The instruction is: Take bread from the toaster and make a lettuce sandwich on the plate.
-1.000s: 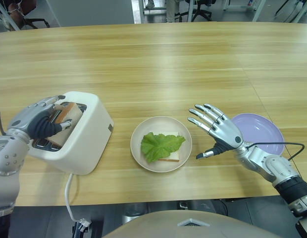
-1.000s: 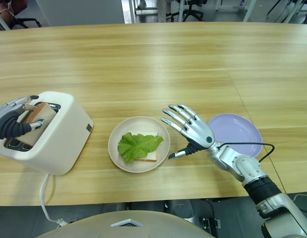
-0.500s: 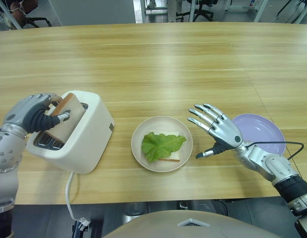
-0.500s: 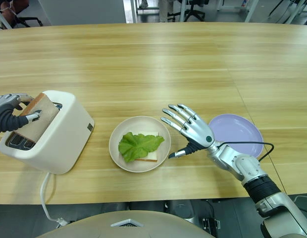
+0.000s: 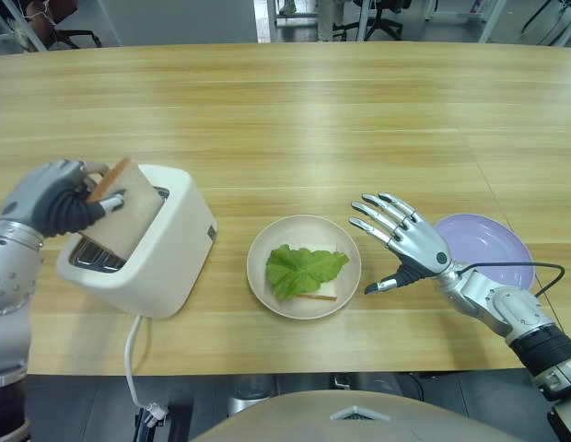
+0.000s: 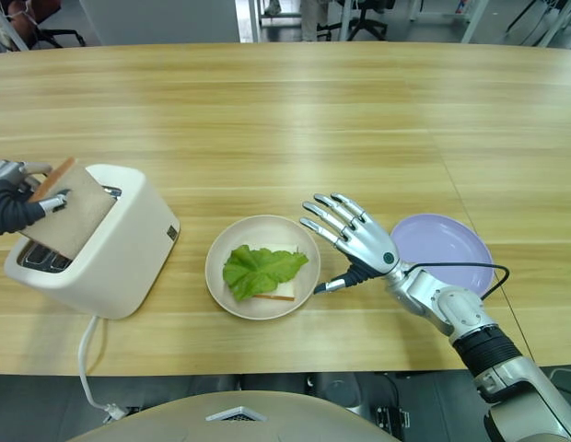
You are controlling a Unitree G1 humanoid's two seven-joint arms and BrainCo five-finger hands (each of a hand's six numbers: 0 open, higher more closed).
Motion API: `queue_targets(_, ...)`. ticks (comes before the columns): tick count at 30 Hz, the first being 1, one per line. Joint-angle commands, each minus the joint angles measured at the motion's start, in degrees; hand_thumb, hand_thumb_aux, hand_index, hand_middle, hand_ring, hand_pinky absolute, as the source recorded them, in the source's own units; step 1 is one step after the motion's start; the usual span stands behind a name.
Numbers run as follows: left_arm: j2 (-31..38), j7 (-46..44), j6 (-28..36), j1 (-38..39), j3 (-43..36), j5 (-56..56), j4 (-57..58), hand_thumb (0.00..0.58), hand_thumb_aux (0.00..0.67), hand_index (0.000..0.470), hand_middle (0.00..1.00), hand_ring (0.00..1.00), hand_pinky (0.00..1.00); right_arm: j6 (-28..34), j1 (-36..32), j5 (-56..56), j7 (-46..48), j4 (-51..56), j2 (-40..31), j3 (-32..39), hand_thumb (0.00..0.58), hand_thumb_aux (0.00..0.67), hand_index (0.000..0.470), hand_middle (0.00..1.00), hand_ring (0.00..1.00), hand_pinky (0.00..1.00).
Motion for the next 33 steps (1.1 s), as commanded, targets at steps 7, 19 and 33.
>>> queue_targets(7,-0.9,4.3,-1.1,-3.7,4.6,-2.9,-1.0,0.580,0.670,0.460,1.00,1.00,1.00,-0.2,-0.6,-0.7,0.7,0.8,0.4,0.4,0.000,0.000,0.000,0.00,0.00,0.00)
queue_targets(19,-2.3,2.6,-0.5,-9.7,4.1,-14.5,-1.1,0.580,0.670,0.460,1.00,1.00,1.00,-2.0,-0.6,0.8,0.3,0.9,0.8,-0.3,0.000,0.000,0.000,0.00,0.00,0.00)
queue_targets(33,-5.4,-15.2,9.1,-35.3,-18.9,-33.4,12.1,0.580,0.670,0.460,1.00,1.00,1.00,-4.3,-2.0,10.5,-2.5,4.1,-3.9,-12.2,0.000,0.000,0.000,0.00,0.00,0.00)
